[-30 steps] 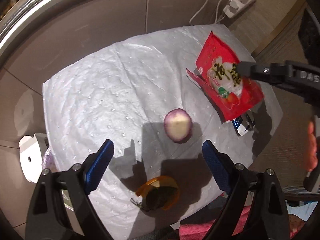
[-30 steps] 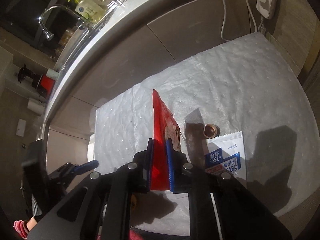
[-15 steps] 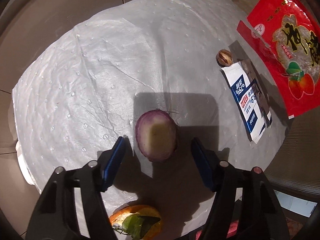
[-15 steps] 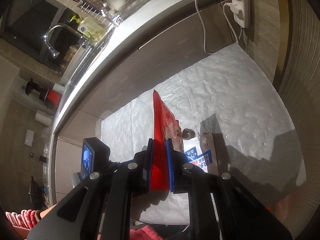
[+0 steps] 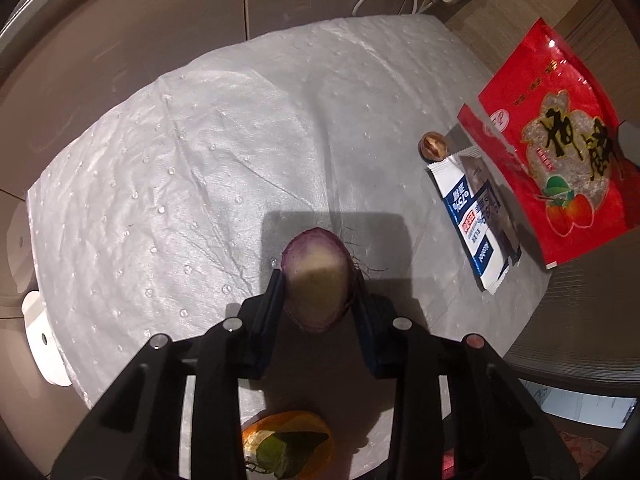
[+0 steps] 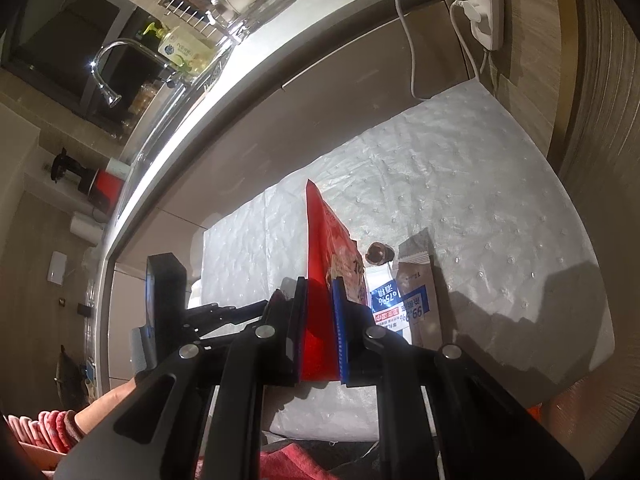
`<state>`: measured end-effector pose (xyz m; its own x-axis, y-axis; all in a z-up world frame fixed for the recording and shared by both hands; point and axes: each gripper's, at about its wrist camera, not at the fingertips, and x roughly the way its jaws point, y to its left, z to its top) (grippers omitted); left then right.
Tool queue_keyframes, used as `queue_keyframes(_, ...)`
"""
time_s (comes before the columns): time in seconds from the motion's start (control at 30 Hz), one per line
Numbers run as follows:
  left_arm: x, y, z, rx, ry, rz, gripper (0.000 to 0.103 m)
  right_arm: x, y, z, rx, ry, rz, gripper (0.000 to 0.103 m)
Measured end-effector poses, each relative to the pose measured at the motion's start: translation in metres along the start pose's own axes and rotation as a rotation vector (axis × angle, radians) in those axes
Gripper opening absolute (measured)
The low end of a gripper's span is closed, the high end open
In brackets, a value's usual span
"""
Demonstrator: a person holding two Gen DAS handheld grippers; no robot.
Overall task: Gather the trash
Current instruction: 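Grasp the purple onion slice with the left tool while the right tool holds the red bag, then carry the onion slice and red bag to the bin and release both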
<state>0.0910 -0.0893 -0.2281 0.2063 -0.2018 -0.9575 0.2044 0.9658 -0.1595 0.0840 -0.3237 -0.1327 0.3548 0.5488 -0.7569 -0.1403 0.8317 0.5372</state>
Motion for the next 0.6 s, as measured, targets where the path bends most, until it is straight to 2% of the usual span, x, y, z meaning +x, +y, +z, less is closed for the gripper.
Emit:
queue_keyframes(0.17,-0.055,0.029,-0.020,-0.069,-0.095,-0.037,0.033,0.007,0.032,-0.002,-0.060,0.013,0.021,0.013)
queue_keyframes(0.37,-0.115,0.106,-0.077,-0.204,-0.182,0.036,0.033,0.031,0.093,-0.011,-0.138,0.058,0.099,0.013)
queue_keyframes(0.47,-0.121,0.154,-0.111,-0.275,-0.181,0.086,0.033,0.046,0.127,-0.017,-0.180,0.092,0.135,0.013)
queue_keyframes(0.6,-0.103,0.217,-0.150,-0.369,-0.121,0.123,0.033,0.064,0.172,-0.027,-0.227,0.134,0.168,0.013)
